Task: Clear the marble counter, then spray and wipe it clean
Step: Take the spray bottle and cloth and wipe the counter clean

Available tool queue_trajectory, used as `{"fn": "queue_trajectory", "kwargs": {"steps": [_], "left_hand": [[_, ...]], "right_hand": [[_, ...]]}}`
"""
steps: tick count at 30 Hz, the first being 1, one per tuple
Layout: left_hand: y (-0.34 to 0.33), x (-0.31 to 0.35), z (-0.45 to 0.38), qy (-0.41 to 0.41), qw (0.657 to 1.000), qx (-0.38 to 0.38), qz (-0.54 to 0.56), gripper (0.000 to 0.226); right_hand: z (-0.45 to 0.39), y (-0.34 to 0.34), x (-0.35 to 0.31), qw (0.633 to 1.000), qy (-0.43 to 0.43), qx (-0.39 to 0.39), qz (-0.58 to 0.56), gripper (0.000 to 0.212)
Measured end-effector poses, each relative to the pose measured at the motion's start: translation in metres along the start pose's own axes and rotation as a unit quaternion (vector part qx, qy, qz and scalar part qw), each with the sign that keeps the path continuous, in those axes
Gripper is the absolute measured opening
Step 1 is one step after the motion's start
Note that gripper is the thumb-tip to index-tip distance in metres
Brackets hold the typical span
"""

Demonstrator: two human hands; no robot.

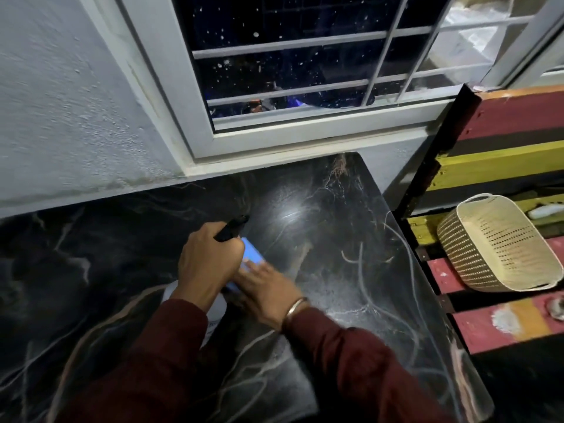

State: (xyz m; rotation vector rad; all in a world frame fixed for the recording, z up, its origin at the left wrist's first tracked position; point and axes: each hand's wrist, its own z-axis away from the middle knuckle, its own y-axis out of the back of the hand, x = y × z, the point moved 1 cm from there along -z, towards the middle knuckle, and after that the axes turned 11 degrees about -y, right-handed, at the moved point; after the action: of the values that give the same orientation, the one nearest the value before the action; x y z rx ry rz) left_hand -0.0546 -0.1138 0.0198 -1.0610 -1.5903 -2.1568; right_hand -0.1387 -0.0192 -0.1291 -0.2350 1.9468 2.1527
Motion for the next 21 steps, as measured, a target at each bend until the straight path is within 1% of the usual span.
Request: {"fn": "queue_trajectory", "kwargs": {"steps": [1,2,3,4,6,7,8,9,10,11,13,15,17,18,19,20,21], "left_hand": [[0.003,-0.003,0.003,0.001,1.0,-0.006,0.0,0.016],[0.005,-0.005,0.005,-0.003,1.0,-0.01,0.001,0.018],[0.008,-0.009,0.008,-0.008,1.0,-0.011,0.001,0.021],[0.009,-0.01,0.011,-0.014,1.0,-0.009,0.002,0.023],[0.014,-0.016,0.016,-0.017,1.0,-0.006,0.0,0.024],[0.016,-0.02,0.018,-0.013,1.0,-0.006,-0.002,0.024],[0.019,-0.025,0.021,-0.008,1.0,-0.01,-0.003,0.025],[0.02,-0.03,0.023,-0.004,1.0,-0.012,0.0,0.026],[0.021,-0.034,0.026,-0.002,1.0,-0.013,0.005,0.027],[0.023,-0.039,0.029,-0.001,1.0,-0.015,0.008,0.028],[0.027,-0.046,0.035,0.006,1.0,-0.019,0.014,0.028],[0.03,-0.053,0.038,0.011,1.0,-0.019,0.018,0.024],[0.037,-0.056,0.044,0.009,1.0,-0.014,0.015,0.021],[0.041,-0.058,0.047,0.007,1.0,-0.017,0.007,0.019],[0.043,-0.057,0.05,0.007,1.0,-0.03,-0.005,0.018],[0.044,-0.057,0.052,0.01,0.999,-0.048,-0.021,0.015],[0.046,-0.055,0.055,0.018,0.997,-0.067,-0.043,0.01]], "right_hand": [[0.005,0.007,0.02,0.999,-0.033,0.009,0.023,0.055],[0.008,0.016,0.047,0.995,-0.089,0.02,0.044,0.057],[0.013,0.025,0.076,0.984,-0.165,0.038,0.049,0.06],[0.021,0.033,0.108,0.968,-0.244,0.052,0.041,0.063],[0.044,0.042,0.153,0.93,-0.362,0.064,0.015,0.071],[0.055,0.043,0.162,0.911,-0.407,0.072,0.002,0.072],[0.062,0.041,0.157,0.891,-0.445,0.089,-0.007,0.07],[0.062,0.039,0.143,0.873,-0.476,0.106,-0.012,0.067],[0.059,0.033,0.12,0.863,-0.491,0.116,-0.008,0.065],[0.051,0.025,0.09,0.868,-0.481,0.126,0.001,0.064],[0.029,0.005,0.019,0.905,-0.405,0.127,-0.003,0.064],[0.016,-0.02,-0.056,0.954,-0.281,0.101,-0.02,0.06],[0.021,-0.032,-0.11,0.989,-0.135,0.048,-0.034,0.054],[0.026,-0.033,-0.116,0.996,-0.077,0.029,-0.031,0.052],[0.03,-0.03,-0.106,0.998,-0.046,0.024,-0.019,0.052],[0.035,-0.023,-0.087,0.999,-0.042,0.032,-0.001,0.054],[0.042,-0.016,-0.063,0.997,-0.078,0.029,0.002,0.057]]}}
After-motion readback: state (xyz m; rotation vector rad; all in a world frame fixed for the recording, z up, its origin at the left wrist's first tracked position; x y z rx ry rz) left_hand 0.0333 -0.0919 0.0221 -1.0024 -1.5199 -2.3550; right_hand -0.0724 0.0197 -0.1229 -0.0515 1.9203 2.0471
